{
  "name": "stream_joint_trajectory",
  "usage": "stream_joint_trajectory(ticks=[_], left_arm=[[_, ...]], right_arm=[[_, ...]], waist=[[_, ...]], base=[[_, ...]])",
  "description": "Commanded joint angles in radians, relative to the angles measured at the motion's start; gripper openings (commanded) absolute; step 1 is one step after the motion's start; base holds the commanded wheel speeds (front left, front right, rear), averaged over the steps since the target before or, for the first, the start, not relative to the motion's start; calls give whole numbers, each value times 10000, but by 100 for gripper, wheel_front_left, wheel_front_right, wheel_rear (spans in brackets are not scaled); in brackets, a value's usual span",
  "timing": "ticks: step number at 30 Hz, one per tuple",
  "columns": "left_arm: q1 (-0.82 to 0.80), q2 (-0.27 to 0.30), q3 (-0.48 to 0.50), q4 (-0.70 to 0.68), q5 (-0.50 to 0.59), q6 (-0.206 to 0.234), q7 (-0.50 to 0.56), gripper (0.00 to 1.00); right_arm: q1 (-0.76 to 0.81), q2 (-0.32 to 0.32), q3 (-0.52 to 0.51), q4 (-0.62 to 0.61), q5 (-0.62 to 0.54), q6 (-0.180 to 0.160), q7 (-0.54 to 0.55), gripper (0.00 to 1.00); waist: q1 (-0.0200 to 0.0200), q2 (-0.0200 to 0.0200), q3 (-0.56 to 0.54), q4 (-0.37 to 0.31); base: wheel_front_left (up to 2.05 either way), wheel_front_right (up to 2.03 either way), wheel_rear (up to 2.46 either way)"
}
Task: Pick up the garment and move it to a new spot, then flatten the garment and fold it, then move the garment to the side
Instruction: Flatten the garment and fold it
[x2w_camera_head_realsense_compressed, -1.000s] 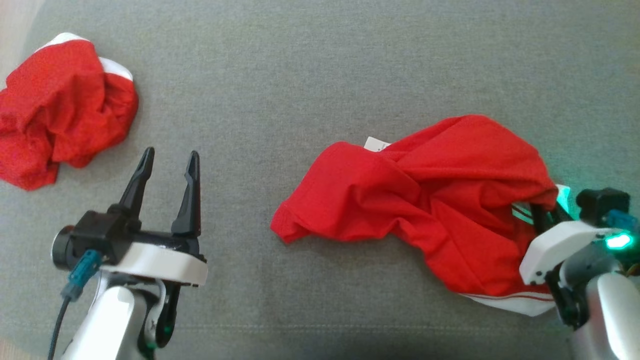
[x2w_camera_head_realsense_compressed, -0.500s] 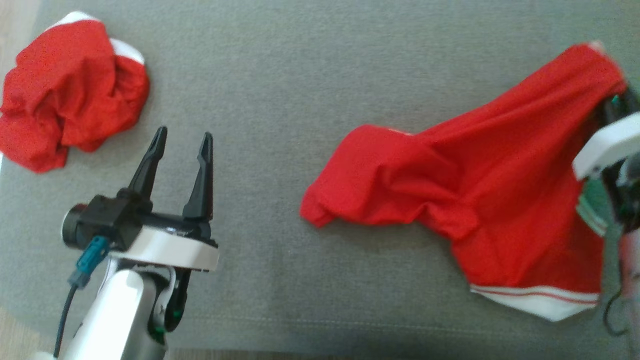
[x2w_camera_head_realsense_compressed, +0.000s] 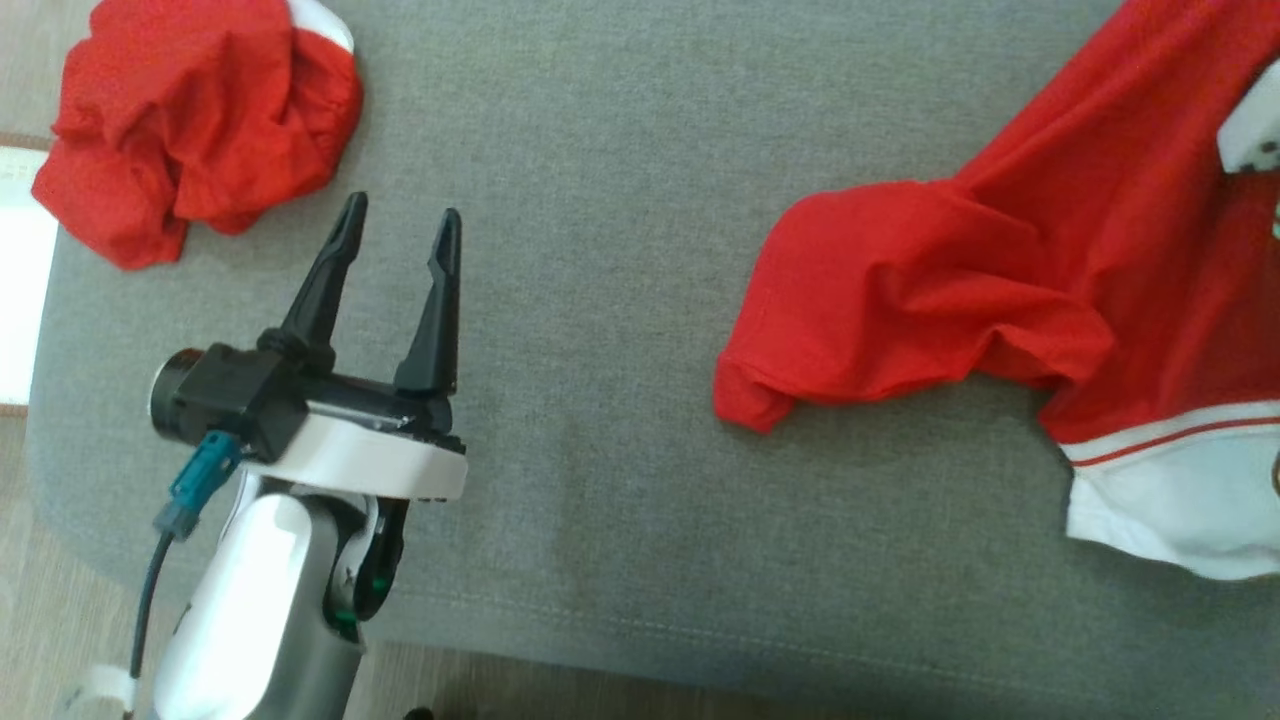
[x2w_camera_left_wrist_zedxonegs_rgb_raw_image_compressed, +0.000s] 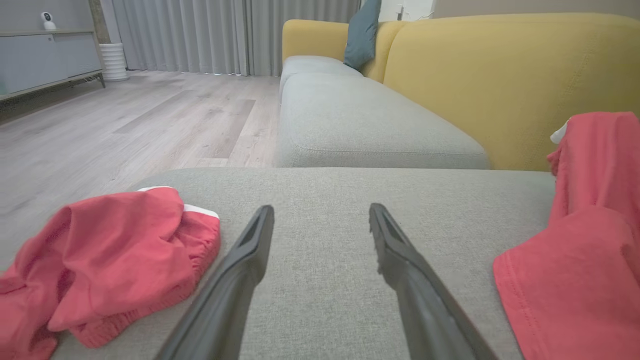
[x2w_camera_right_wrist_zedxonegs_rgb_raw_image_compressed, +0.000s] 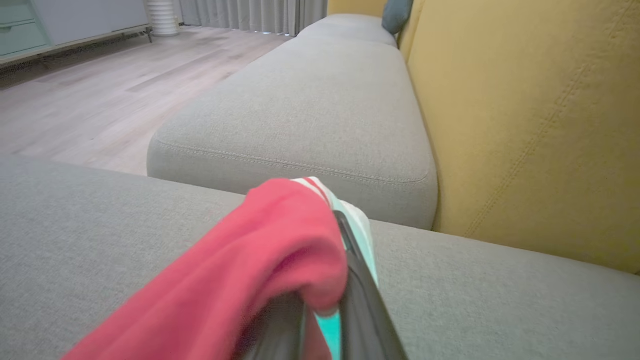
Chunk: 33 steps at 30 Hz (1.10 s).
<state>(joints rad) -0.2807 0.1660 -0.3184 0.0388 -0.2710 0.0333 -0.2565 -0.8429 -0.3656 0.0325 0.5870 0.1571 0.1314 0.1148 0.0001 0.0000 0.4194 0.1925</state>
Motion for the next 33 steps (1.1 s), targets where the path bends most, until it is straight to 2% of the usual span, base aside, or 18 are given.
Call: stream_joint_trajectory(ticks=[1,2,4,9,15,22,28,33], left_arm=[[-321,106,417,-236,111,-82,-53,100],[-336,75,440,-211,144,-121,-53,100],[-358,25,493,-161,206,-194,-53,100],[-263,-33,673,-14,358,-285,-53,100],[111,34,891,160,460,-266,-53,100],[688,175,1063,296,503,-230,-53,100],[1104,269,1084,343,500,-169,-53,100],[1406,341,1060,340,468,-101,19,100]], right_arm=[[-226,-160,204,-142,3,-7,-217,0],[-322,-139,261,47,23,-7,-357,27],[-454,-104,308,398,26,-7,-691,100],[-366,51,-16,861,-371,-7,-1891,100],[500,613,-478,239,-712,-7,-2903,100],[2964,1704,-775,-2264,-784,-7,-3098,100],[5596,2644,-805,-4771,-786,-7,-2601,100],[7359,3042,-689,-6246,-580,-7,-2120,100]], waist=[[-1,0,39,-1],[-1,0,53,-14],[-1,0,61,-52],[-1,0,-153,-255],[-1,0,-649,-620],[-1,0,-1331,-1096],[-1,0,-1774,-1353],[-1,0,-2058,-1509]], base=[[0,0,0],[0,0,0],[0,0,0],[0,0,0],[0,0,0],[0,0,0],[0,0,0],[0,0,0]])
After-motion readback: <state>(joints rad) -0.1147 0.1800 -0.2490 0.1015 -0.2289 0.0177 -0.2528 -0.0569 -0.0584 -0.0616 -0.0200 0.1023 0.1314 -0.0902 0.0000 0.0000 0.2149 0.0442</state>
